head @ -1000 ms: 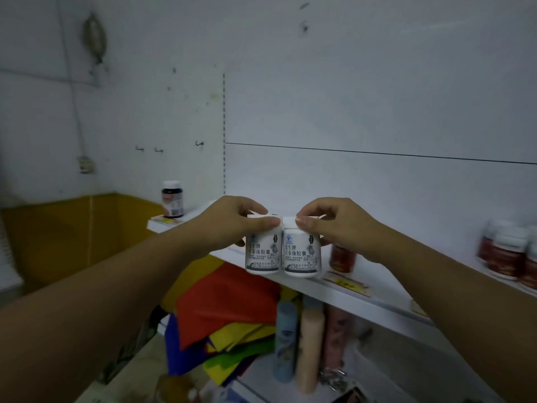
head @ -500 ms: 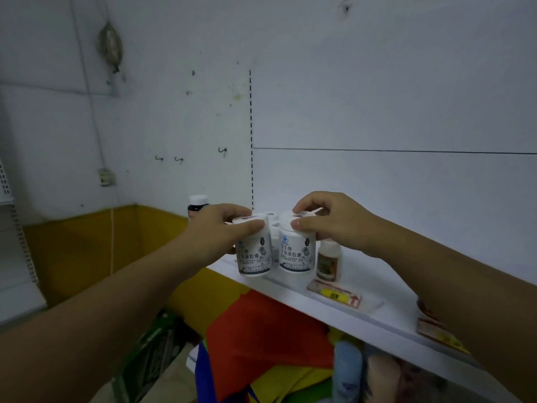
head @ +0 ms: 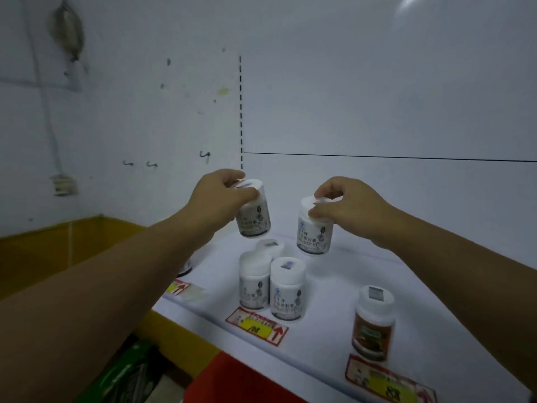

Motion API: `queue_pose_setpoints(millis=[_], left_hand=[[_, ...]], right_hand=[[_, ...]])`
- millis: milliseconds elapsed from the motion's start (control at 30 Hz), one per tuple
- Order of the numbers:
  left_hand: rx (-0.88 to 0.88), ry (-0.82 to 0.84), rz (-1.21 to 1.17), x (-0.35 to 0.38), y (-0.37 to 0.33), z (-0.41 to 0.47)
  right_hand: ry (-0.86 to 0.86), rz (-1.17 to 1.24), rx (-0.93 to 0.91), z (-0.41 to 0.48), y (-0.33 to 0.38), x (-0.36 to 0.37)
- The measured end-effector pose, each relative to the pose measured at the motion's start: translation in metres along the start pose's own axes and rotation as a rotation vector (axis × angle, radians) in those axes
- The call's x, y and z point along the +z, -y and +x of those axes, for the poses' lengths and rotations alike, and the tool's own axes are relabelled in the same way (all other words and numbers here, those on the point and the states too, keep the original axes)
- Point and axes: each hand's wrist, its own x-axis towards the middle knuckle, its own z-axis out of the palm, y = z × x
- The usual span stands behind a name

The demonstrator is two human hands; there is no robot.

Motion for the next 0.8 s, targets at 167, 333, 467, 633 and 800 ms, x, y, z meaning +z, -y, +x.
queue_pose_setpoints(millis=[167, 333, 467, 633, 800], left_hand=[[-0.018, 0.183, 0.022, 0.019, 0.013, 0.052], [-0.078, 0.527, 0.181, 0.040, 0.025, 0.090], [-0.102, 0.795, 0.386, 0.061, 0.038, 0.101], [-0.096, 0.986, 0.544, 0.079, 0.055, 0.102], [-0.030, 1.022, 0.617, 0.086, 0.058, 0.100]], right_hand=[[0.031, -0.080, 0.107, 0.016, -0.006, 0.022], [0.091, -0.098, 0.291, 0.018, -0.009, 0.048], [0.127, -0.109, 0.424, 0.010, -0.011, 0.059], [0.150, -0.178, 0.490, -0.001, -0.008, 0.068], [0.164, -0.344, 0.454, -0.010, -0.003, 0.070]])
